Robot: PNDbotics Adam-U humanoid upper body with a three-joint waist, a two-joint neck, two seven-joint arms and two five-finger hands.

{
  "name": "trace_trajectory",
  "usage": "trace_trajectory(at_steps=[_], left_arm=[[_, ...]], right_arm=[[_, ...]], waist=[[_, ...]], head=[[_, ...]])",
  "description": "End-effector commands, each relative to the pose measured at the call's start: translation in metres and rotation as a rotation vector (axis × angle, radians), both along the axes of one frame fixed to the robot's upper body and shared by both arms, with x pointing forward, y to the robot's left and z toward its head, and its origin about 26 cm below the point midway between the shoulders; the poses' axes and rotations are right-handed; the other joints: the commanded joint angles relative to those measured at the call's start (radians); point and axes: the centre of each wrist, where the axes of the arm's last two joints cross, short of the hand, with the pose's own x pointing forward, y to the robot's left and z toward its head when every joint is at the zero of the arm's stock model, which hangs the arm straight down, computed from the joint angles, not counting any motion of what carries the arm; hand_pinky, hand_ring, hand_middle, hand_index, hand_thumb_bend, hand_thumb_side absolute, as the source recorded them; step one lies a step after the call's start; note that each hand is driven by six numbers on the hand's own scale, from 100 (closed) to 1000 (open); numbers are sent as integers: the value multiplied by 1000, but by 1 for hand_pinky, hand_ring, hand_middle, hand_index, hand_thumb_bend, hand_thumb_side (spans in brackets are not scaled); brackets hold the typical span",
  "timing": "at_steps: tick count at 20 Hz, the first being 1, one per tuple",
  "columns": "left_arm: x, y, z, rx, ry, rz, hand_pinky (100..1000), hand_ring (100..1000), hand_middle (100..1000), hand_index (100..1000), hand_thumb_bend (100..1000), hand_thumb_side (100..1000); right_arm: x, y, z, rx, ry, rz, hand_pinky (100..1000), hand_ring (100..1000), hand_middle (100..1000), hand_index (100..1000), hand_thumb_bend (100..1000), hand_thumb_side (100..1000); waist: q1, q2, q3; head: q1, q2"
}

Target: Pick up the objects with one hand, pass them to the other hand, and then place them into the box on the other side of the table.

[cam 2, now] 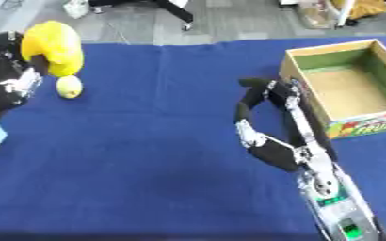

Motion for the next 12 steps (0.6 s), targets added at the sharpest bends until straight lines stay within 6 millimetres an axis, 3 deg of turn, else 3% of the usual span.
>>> trace_trajectory(at_steps=[1, 12], left_arm=[[-1, -8, 7, -43, -11, -67, 615, 500, 444, 510, 100, 100], [-3, -18, -1, 25, 63, -202, 617, 502, 447, 512, 100, 100]], right_arm=[[-5, 7, 27, -89, -138, 75, 783, 508, 505, 771, 100, 228], [1, 23, 67, -331, -452, 235, 768, 536, 534, 804, 100, 147]], waist=[[-14, -28, 2], [-16, -29, 9]], head=[[-3, 1], [1, 1]])
